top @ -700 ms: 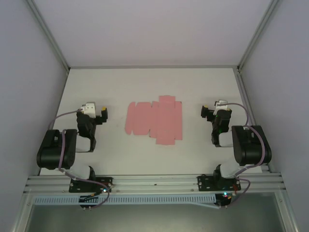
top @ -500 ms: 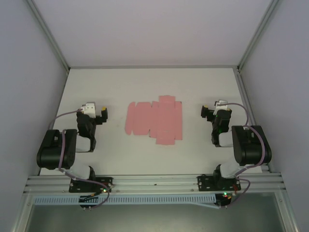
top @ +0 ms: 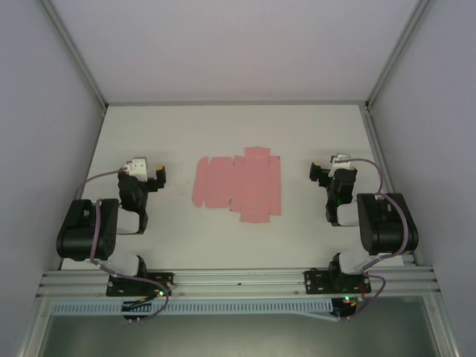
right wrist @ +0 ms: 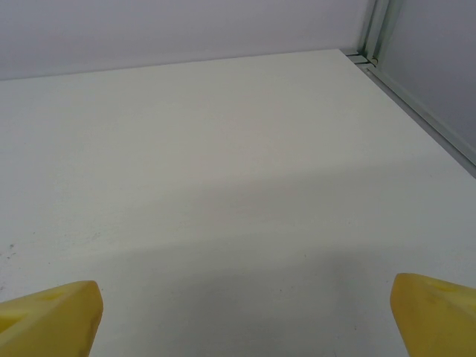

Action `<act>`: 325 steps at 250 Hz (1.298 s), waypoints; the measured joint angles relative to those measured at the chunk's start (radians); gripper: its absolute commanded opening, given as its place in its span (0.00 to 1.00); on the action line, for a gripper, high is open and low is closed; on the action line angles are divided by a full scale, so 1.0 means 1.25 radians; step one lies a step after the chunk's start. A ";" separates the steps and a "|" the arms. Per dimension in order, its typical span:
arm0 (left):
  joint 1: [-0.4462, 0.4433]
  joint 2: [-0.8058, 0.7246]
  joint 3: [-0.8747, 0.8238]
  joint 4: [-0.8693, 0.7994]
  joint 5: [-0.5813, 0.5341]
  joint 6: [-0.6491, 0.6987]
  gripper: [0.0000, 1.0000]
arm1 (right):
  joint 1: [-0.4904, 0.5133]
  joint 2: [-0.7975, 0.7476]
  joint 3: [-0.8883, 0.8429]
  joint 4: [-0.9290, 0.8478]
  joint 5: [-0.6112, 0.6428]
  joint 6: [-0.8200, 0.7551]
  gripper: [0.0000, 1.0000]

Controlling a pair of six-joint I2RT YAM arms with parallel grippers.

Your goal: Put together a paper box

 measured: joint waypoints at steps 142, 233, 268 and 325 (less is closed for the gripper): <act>0.000 0.000 0.000 0.000 0.000 0.000 1.00 | 0.000 0.000 0.000 0.000 0.000 0.000 1.00; -0.009 -0.181 0.224 -0.359 0.007 -0.030 1.00 | 0.043 -0.174 0.125 -0.273 0.029 0.009 1.00; -0.065 -0.236 0.297 -0.498 0.014 -0.098 1.00 | 0.108 -0.233 0.213 -0.416 0.042 0.057 0.99; -0.143 -0.164 0.398 -0.774 0.114 -0.263 1.00 | 0.251 -0.171 0.380 -0.680 0.005 0.199 0.71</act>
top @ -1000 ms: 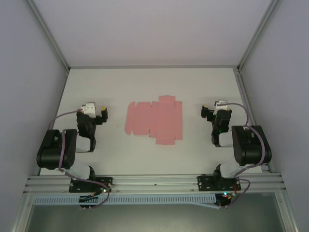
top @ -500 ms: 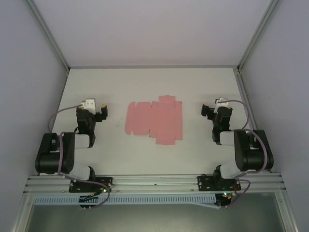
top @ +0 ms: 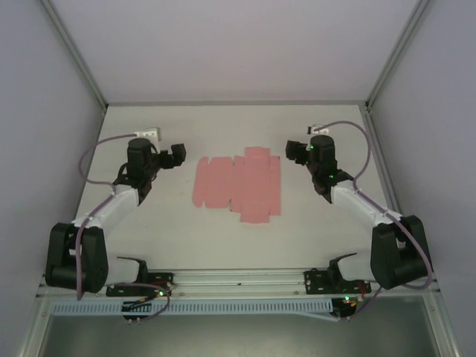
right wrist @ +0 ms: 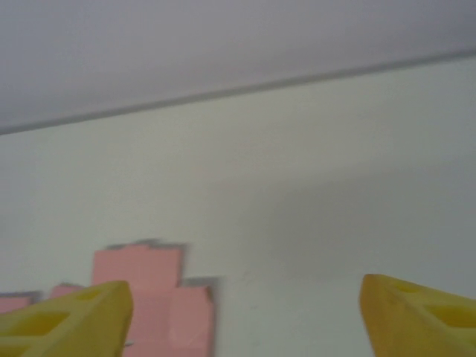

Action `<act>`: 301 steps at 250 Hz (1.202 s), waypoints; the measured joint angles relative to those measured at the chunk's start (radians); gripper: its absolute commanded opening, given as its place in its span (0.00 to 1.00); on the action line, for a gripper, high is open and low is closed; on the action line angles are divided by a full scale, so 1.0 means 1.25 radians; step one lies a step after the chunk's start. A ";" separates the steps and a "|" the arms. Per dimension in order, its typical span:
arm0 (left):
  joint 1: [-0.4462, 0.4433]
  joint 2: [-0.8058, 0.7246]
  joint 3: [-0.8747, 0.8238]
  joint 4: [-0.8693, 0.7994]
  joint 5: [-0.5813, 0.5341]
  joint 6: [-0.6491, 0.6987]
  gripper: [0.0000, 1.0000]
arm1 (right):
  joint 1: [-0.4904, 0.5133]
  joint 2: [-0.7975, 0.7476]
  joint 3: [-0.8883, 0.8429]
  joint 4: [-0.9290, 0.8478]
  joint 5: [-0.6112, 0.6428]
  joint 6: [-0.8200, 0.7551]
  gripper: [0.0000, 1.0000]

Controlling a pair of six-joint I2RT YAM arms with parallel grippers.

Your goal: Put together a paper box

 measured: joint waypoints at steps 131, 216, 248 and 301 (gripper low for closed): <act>-0.026 0.210 0.074 -0.217 0.236 -0.098 1.00 | 0.083 0.322 0.095 -0.195 -0.101 0.175 0.28; -0.043 0.257 0.073 -0.220 0.293 -0.098 0.99 | 0.080 0.330 0.094 -0.199 -0.067 0.220 0.04; -0.053 0.266 0.073 -0.208 0.329 -0.098 0.98 | 0.080 0.326 0.081 -0.182 -0.053 0.228 0.01; -0.059 0.282 0.078 -0.201 0.338 -0.099 0.93 | 0.081 0.323 0.067 -0.154 -0.047 0.228 0.00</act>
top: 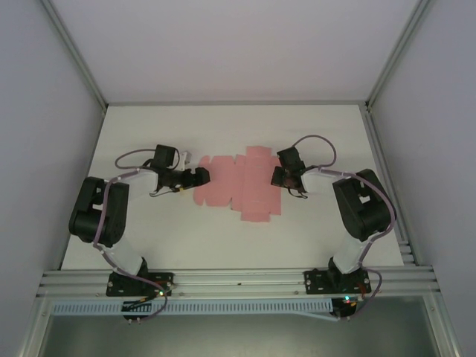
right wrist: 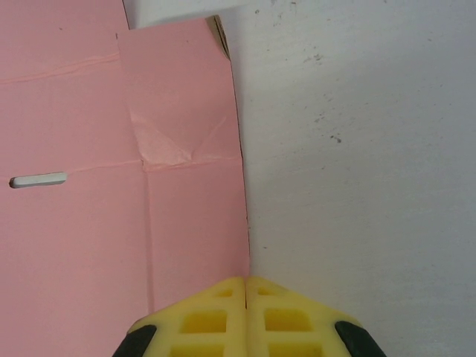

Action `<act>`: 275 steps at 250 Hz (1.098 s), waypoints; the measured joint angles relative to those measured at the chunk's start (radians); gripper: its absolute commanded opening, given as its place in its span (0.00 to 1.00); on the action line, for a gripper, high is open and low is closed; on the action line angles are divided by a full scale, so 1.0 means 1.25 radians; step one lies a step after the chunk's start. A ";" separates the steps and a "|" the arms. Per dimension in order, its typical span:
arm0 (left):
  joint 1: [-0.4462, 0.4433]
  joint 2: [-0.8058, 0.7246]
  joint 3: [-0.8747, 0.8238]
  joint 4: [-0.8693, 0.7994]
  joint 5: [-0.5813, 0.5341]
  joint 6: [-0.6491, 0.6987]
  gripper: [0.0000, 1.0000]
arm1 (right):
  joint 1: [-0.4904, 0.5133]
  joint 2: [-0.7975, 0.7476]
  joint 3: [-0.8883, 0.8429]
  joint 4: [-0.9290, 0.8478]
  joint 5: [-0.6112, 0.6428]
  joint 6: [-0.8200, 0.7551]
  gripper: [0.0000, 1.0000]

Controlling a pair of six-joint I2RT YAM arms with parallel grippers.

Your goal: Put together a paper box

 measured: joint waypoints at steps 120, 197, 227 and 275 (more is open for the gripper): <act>-0.044 0.026 -0.004 0.116 0.197 -0.029 0.88 | 0.000 -0.010 -0.041 0.073 -0.003 -0.003 0.00; -0.045 0.061 -0.128 0.639 0.377 -0.298 0.87 | -0.005 -0.027 -0.103 0.175 -0.027 -0.009 0.00; -0.056 0.154 -0.108 0.970 0.428 -0.491 0.85 | -0.007 -0.032 -0.125 0.212 -0.035 -0.015 0.00; -0.100 0.283 -0.004 1.223 0.463 -0.668 0.80 | -0.009 -0.039 -0.142 0.235 -0.042 -0.027 0.00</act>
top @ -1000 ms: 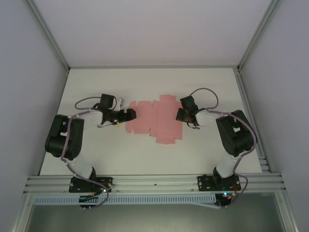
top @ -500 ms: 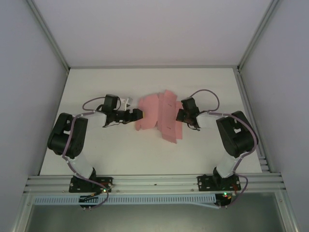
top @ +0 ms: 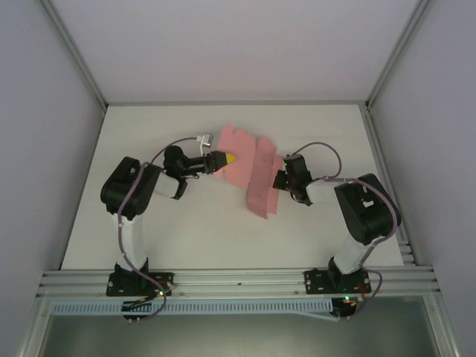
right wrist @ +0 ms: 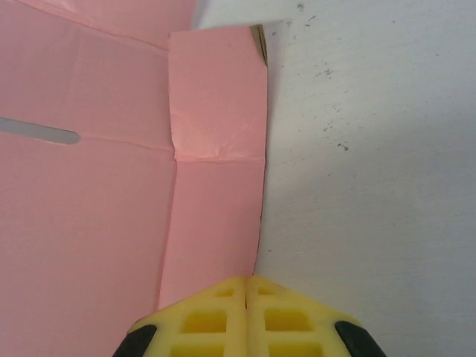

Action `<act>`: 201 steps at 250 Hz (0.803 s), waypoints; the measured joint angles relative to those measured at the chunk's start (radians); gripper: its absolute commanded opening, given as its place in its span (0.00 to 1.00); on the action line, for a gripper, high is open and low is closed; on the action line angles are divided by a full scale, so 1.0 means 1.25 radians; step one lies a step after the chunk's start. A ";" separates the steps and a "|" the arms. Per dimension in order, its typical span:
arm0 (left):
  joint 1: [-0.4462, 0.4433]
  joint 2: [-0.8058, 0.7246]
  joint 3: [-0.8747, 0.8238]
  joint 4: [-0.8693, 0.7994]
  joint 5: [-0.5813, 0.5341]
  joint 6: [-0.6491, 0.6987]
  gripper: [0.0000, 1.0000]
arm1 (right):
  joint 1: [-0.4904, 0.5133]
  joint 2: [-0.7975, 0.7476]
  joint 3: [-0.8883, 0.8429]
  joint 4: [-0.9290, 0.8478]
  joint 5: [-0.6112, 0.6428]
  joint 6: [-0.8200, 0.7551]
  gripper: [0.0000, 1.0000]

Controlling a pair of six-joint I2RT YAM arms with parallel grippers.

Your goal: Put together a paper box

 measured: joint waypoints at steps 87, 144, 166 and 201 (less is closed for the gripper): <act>-0.010 0.021 0.012 0.045 -0.001 -0.073 0.48 | 0.000 -0.027 -0.013 -0.032 -0.003 -0.015 0.00; 0.016 0.002 -0.036 -0.002 0.002 -0.060 0.00 | -0.006 -0.044 -0.024 -0.047 -0.003 -0.018 0.01; 0.021 -0.011 -0.046 -0.047 0.002 -0.049 0.00 | -0.013 -0.057 -0.029 -0.060 -0.003 -0.018 0.07; 0.026 -0.036 -0.059 -0.078 -0.003 -0.032 0.00 | -0.025 -0.106 -0.031 -0.101 -0.010 -0.020 0.31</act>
